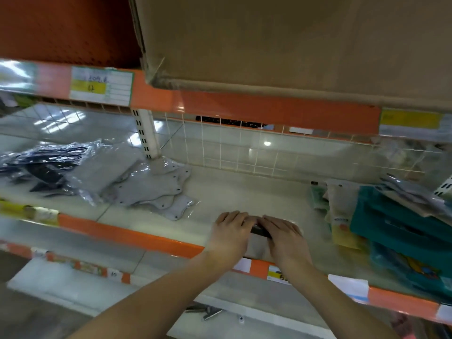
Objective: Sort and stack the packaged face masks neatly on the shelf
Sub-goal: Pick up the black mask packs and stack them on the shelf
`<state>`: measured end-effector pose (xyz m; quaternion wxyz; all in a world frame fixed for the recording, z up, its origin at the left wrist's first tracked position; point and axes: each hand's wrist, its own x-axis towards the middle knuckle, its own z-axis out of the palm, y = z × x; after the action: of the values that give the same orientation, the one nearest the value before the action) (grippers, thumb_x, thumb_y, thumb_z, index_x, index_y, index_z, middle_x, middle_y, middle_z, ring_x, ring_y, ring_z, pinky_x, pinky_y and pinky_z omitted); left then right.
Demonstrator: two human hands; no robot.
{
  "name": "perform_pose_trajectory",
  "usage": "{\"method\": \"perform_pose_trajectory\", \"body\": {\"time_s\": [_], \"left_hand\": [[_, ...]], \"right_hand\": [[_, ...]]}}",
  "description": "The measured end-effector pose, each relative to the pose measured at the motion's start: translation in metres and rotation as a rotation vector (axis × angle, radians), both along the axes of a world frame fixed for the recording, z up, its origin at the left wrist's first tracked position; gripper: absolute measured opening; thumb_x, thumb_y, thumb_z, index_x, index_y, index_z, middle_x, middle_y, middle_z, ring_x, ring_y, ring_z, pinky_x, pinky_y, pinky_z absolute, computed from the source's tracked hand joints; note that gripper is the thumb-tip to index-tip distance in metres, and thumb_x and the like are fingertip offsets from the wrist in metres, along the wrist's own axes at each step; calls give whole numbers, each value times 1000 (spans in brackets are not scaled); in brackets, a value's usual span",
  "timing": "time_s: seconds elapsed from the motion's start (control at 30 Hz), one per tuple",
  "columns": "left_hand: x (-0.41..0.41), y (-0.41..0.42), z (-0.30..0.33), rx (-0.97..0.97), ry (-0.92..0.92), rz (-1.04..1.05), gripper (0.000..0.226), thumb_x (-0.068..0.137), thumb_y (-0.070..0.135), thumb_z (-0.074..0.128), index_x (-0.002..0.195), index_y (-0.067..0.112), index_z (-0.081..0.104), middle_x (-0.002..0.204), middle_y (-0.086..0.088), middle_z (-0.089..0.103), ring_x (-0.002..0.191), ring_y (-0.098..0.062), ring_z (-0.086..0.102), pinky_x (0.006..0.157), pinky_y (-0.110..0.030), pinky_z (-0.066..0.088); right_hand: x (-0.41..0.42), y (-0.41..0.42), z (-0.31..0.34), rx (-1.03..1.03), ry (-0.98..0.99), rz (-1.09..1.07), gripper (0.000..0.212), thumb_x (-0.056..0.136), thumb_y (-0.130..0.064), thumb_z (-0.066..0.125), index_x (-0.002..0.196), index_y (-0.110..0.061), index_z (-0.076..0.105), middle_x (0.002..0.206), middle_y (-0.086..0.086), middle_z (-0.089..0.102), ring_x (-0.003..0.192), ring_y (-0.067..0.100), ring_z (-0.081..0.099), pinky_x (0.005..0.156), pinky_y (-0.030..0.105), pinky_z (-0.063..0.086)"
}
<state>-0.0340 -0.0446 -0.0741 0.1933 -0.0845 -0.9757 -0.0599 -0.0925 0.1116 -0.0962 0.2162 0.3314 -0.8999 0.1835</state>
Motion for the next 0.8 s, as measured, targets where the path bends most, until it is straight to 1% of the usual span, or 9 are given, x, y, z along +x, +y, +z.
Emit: {"method": "perform_pose_trajectory", "body": {"time_s": [0.1, 0.17, 0.23, 0.4, 0.5, 0.63, 0.67, 0.73, 0.8], "left_hand": [[9, -10, 11, 54, 28, 127, 35, 53, 10, 67, 88, 14, 74, 92, -2, 72, 82, -22, 70, 72, -28, 55], [19, -20, 17, 76, 62, 191, 37, 65, 11, 53, 96, 11, 73, 96, -4, 72, 85, -24, 70, 74, -31, 55], [29, -33, 22, 80, 108, 249, 43, 73, 13, 40, 103, 10, 72, 99, -5, 71, 90, -25, 69, 79, -34, 55], [62, -69, 33, 47, 208, 400, 40, 82, 9, 41, 108, 6, 70, 107, -10, 70, 99, -26, 67, 88, -38, 53], [86, -90, 34, 74, 215, 492, 41, 82, 11, 39, 107, 4, 70, 107, -10, 71, 99, -27, 67, 88, -38, 53], [117, -128, 29, 151, 167, 582, 45, 78, 16, 41, 110, 4, 68, 110, -10, 69, 99, -27, 67, 86, -40, 54], [124, -139, 26, 163, 159, 595, 44, 78, 17, 42, 110, 4, 68, 110, -11, 69, 98, -28, 67, 86, -42, 54], [137, -165, 23, 169, 167, 614, 44, 77, 18, 42, 108, 3, 68, 107, -11, 70, 94, -29, 67, 85, -45, 54], [150, -191, 22, 169, 177, 608, 44, 76, 16, 41, 107, 2, 68, 105, -12, 70, 94, -30, 67, 83, -46, 55]], "right_hand": [[-1, -20, 9, -84, 101, 36, 45, 74, -16, 43, 107, -15, 73, 107, 5, 71, 92, 26, 68, 89, 33, 45], [3, -35, 15, -141, 153, 72, 43, 71, -9, 54, 110, -13, 71, 112, 6, 69, 101, 25, 61, 94, 33, 38], [7, -52, 17, -185, 147, 105, 48, 68, -4, 57, 114, -11, 69, 117, 7, 67, 107, 24, 55, 95, 36, 43], [25, -96, 22, -217, 108, 252, 50, 78, -10, 36, 119, -7, 65, 123, 10, 64, 111, 27, 57, 98, 39, 44], [45, -122, 29, -198, 69, 316, 55, 76, -8, 32, 120, -7, 64, 123, 10, 64, 110, 28, 59, 97, 39, 45], [69, -166, 31, -127, 3, 441, 57, 77, -10, 31, 124, -11, 62, 126, 6, 62, 115, 21, 53, 98, 40, 47], [75, -178, 31, -108, 11, 469, 53, 79, -10, 35, 124, -11, 62, 126, 6, 61, 115, 22, 56, 98, 41, 47], [85, -204, 28, -89, 20, 505, 49, 77, -3, 57, 126, -11, 61, 128, 6, 61, 115, 23, 57, 101, 39, 40], [96, -230, 26, -71, -8, 516, 64, 67, 6, 74, 127, -12, 60, 130, 5, 60, 118, 22, 55, 103, 38, 33]]}}
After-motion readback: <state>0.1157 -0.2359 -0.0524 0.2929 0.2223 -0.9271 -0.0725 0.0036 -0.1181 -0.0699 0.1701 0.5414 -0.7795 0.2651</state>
